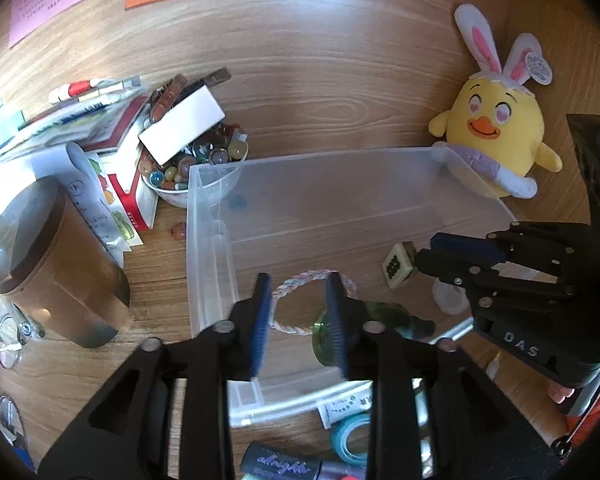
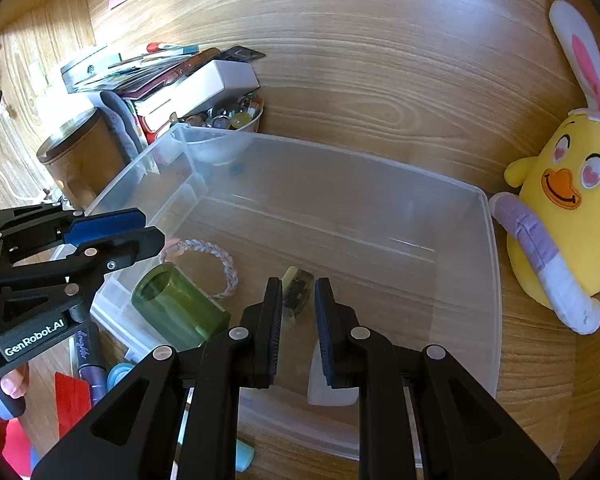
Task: Organize objects
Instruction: 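Carry bracelet and tag into the clear box and open both tools, then grasp the red pouch with the left tool while the right tool grasps the beige card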
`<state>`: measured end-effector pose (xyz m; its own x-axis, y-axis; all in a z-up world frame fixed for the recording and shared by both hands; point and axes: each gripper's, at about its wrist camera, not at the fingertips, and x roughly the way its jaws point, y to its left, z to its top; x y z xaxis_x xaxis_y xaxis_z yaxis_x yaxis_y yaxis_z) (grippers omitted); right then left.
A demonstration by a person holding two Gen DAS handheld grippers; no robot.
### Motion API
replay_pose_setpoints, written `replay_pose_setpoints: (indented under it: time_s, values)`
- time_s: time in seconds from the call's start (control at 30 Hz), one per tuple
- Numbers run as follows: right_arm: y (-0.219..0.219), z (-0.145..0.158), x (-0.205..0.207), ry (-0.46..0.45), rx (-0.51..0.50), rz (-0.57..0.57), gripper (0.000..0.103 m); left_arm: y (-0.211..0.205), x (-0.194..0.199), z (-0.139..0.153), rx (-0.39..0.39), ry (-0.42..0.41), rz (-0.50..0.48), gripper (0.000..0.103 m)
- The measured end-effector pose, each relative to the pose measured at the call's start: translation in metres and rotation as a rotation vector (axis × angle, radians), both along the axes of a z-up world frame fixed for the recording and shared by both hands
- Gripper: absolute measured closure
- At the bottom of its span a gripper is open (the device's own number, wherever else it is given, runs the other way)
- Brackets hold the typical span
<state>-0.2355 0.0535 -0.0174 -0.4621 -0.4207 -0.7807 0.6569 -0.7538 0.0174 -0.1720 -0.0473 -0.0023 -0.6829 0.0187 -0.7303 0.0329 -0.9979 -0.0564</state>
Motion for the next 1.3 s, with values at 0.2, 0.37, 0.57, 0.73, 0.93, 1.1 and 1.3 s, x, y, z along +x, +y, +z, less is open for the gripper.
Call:
replay_pose_setpoints:
  time_s: [0.2, 0.37, 0.57, 0.73, 0.93, 1.1, 1.3]
  values:
    - [0.005, 0.010, 0.011, 0.034, -0.011, 0.007, 0.072, 0.011, 0.020, 0.019, -0.058, 0.072, 0.011, 0.031]
    - [0.019, 0.022, 0.023, 0.080, -0.036, -0.011, 0.053, 0.015, 0.044, 0.028, -0.055, 0.117, 0.033, 0.007]
    - [0.043, 0.034, 0.043, 0.132, -0.060, -0.040, 0.041, 0.019, 0.071, 0.016, -0.006, 0.074, 0.016, 0.006]
    - [0.061, 0.034, 0.064, 0.167, -0.062, -0.049, 0.036, 0.029, 0.098, -0.002, -0.042, 0.047, 0.017, 0.006]
    - [0.074, 0.022, 0.090, 0.183, -0.051, -0.043, 0.033, 0.040, 0.129, -0.017, -0.026, 0.020, 0.018, 0.005]
    - [0.082, 0.011, 0.104, 0.171, -0.055, -0.039, 0.031, 0.058, 0.138, -0.032, -0.060, 0.001, 0.004, 0.004]
    - [0.093, -0.004, 0.110, 0.115, -0.071, -0.041, 0.031, 0.067, 0.150, -0.050, -0.147, -0.035, -0.007, 0.004]
